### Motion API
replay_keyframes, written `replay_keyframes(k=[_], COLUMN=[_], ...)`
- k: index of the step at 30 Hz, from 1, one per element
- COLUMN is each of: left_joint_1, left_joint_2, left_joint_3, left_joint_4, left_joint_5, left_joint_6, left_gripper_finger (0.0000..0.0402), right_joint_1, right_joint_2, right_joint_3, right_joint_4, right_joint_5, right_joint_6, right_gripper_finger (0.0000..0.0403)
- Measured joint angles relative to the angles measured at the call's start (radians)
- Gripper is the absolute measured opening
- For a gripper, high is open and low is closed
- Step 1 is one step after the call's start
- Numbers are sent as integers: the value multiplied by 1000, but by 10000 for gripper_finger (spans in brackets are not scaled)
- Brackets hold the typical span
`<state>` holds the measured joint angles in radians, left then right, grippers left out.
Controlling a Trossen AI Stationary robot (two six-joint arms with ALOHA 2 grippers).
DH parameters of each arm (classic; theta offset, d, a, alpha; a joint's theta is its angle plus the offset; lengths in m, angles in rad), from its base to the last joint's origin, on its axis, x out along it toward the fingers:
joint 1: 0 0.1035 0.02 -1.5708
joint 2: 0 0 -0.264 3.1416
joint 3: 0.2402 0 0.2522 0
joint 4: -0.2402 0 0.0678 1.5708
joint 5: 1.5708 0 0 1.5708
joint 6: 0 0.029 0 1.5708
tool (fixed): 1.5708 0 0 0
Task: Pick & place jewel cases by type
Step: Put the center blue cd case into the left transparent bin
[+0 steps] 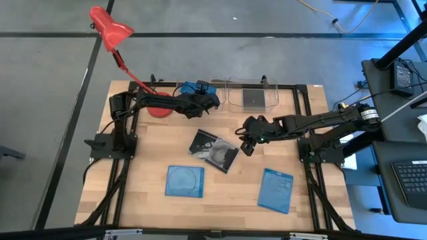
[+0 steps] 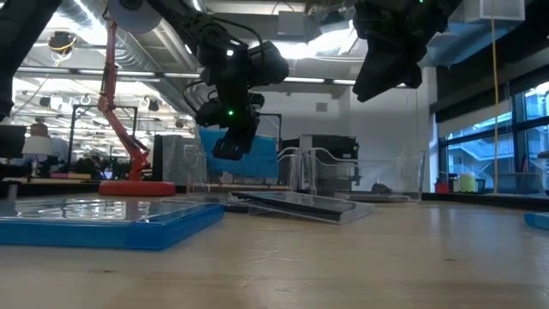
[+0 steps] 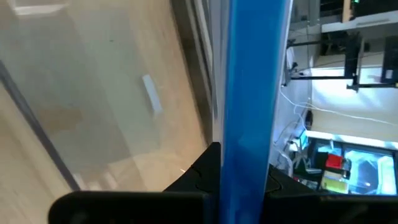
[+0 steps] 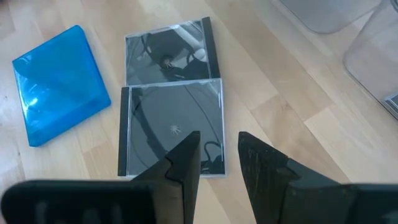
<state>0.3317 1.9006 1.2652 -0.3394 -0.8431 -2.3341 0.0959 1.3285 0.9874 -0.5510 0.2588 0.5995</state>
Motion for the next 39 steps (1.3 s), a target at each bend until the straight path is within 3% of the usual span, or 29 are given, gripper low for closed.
replay_keyframes(k=[13,31,39], left_joint_1=[0,0,0], left_joint_2=[0,0,0], left_joint_3=[0,0,0], left_joint_4=[0,0,0], left_joint_5=[0,-15,-15], left_joint_6=[27,44,43], left_gripper_finger=[30,107,116], right_joint_1=[0,0,0], right_joint_2=[0,0,0], right_joint_3=[0,0,0], right_joint_4=[-1,-1,-1], right_joint_5=[0,-1,-28], right_joint_6=[-2,-2,-2], right_gripper_finger=[113,113,113])
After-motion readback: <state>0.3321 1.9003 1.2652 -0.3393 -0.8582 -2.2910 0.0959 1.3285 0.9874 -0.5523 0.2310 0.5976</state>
